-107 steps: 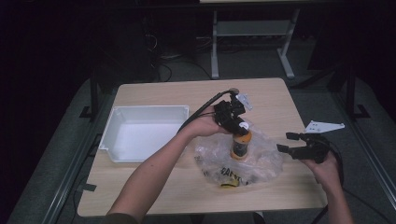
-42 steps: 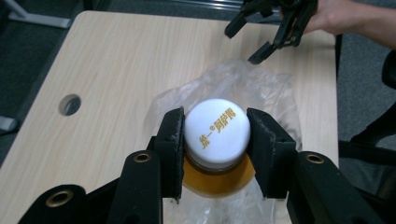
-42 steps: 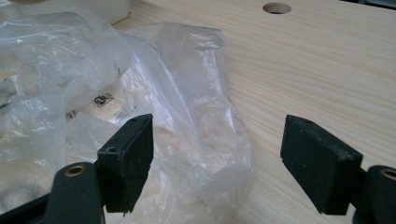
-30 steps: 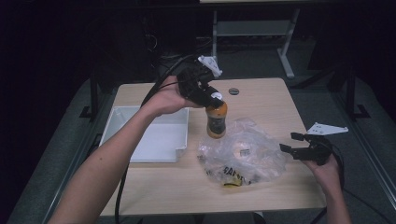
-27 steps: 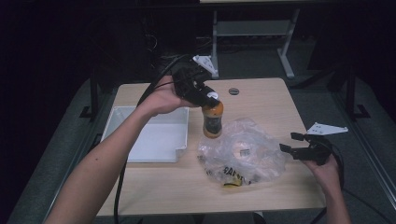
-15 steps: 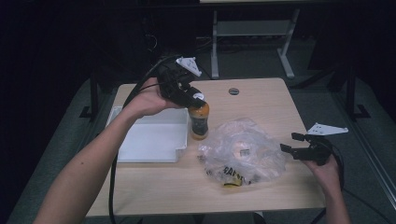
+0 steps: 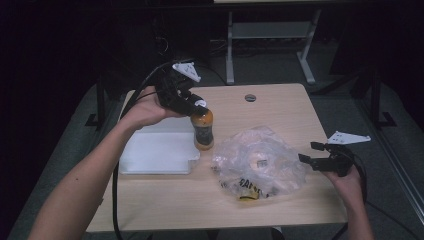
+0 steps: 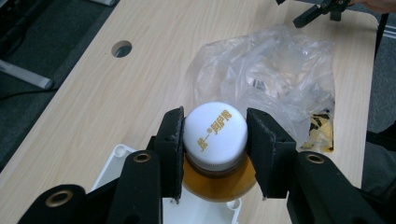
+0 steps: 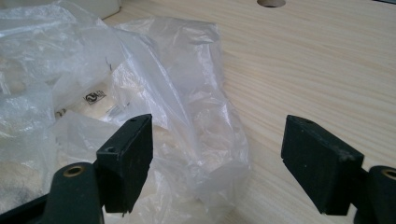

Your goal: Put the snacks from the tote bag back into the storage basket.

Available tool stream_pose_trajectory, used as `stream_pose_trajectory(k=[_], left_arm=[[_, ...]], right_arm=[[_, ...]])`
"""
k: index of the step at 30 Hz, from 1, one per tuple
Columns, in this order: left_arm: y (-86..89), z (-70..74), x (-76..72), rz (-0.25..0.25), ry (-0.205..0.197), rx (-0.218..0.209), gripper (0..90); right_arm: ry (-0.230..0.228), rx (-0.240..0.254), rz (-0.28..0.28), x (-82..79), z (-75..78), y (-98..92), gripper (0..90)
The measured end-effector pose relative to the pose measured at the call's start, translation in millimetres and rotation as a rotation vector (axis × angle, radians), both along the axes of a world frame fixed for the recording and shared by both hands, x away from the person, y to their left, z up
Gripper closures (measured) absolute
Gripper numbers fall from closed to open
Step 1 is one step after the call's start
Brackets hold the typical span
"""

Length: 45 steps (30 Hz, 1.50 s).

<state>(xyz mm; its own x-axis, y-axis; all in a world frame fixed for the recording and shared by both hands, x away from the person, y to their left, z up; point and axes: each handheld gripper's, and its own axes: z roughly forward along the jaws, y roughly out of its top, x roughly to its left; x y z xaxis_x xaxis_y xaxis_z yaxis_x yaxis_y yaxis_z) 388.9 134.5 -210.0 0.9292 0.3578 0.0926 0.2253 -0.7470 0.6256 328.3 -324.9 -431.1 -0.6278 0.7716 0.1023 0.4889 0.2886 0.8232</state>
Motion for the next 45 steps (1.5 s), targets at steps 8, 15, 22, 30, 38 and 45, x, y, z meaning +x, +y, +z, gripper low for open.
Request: stream_pose_trajectory(k=[8, 15, 22, 30, 38, 45], left_arm=[[13.2, -0.4, -3.3, 0.046, -0.012, 0.003, 59.0], [23.9, -0.8, -6.0, 0.065, -0.02, -0.005, 59.0], [36.5, -5.1, -6.8, 0.095, -0.018, -0.014, 59.0], [48.5, -16.0, -3.9, 0.127, -0.024, -0.011, 58.9], [54.7, -29.7, -1.4, 0.147, -0.018, -0.02, 58.9], [56.2, -43.8, 2.3, 0.168, -0.017, -0.004, 58.9]], right_arm=[[-0.008, 0.004, -0.008, -1.2, 0.5, -1.8, 24.7], [-0.01, 0.004, -0.01, -0.8, 0.5, -1.6, 24.8], [-0.012, 0.01, -0.013, -0.7, 0.6, -2.1, 24.7], [-0.007, 0.004, -0.01, 0.4, -1.1, -0.6, 24.8], [0.002, 0.004, -0.009, 1.3, -3.3, 0.9, 24.9], [-0.002, 0.003, -0.008, 1.2, -2.5, 1.6, 24.9]])
